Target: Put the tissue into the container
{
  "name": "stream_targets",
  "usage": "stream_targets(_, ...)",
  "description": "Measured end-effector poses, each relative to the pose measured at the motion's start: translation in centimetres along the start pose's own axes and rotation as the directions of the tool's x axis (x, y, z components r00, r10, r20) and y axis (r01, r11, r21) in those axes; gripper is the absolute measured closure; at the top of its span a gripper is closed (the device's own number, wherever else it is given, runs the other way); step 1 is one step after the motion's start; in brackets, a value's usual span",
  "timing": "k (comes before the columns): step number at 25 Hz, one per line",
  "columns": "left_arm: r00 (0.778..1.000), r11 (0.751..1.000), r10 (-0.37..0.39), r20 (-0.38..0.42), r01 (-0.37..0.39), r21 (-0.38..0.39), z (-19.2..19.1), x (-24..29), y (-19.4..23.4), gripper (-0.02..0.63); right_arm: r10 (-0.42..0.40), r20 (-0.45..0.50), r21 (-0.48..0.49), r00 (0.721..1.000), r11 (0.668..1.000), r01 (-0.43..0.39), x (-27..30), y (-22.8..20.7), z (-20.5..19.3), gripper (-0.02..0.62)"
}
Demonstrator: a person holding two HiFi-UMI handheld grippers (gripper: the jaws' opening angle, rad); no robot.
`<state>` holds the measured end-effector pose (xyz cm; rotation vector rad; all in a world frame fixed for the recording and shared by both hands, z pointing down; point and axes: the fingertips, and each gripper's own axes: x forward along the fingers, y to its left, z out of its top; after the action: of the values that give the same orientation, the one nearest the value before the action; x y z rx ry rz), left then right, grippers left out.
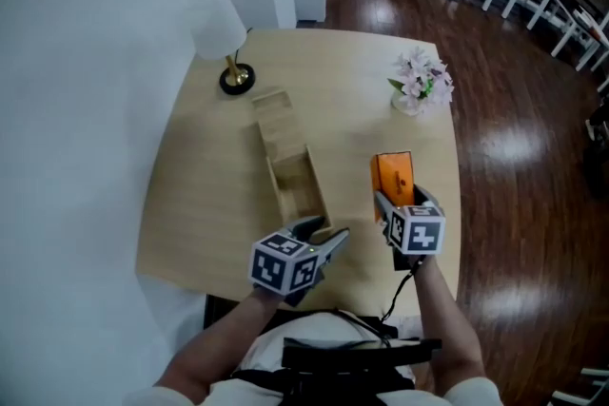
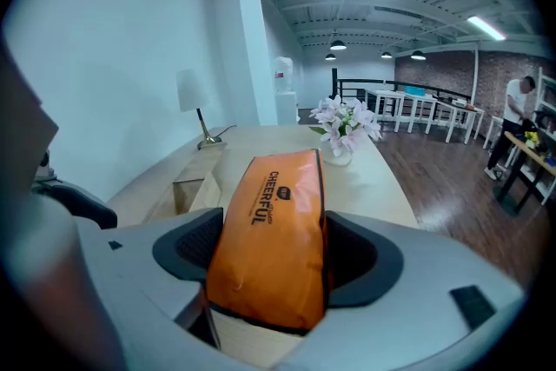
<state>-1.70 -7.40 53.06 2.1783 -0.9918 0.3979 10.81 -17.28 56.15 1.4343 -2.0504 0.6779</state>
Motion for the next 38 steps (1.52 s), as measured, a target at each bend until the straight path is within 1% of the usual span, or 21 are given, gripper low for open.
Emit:
stream_targets(11, 0.999, 0.999, 0.032, 0.035, -0.031, -0.034, -0.2, -3.0, 3.4, 0.350, 0.055, 0.023, -0.052, 0.998, 0.997, -0.054, 1.0, 6.0, 2.2, 0.224)
stream_targets(22, 0.997, 0.997, 0.053, 0.057, -0.049, -0.063, 0.0, -5.2, 6.8, 0.350, 0.089, 0.004, -0.093, 0.996, 0.992, -0.088, 2.9, 10.8, 2.8, 0.229)
stream_targets(31, 0.995, 0.993, 0.084, 0.059, -0.078, -0.092, -0.6, -7.0, 9.3, 0.350, 0.168, -0.013, -0.113, 0.986, 0.979, -0.169, 4.5, 15.7, 2.6, 0.235)
stream_targets(38, 0.993, 0.990, 0.099, 0.055, -0.093, -0.105, -1.0, -8.0, 10.7, 0.350, 0.213, -0.031, -0.134, 0.977, 0.967, -0.215, 5.5, 18.8, 2.3, 0.236)
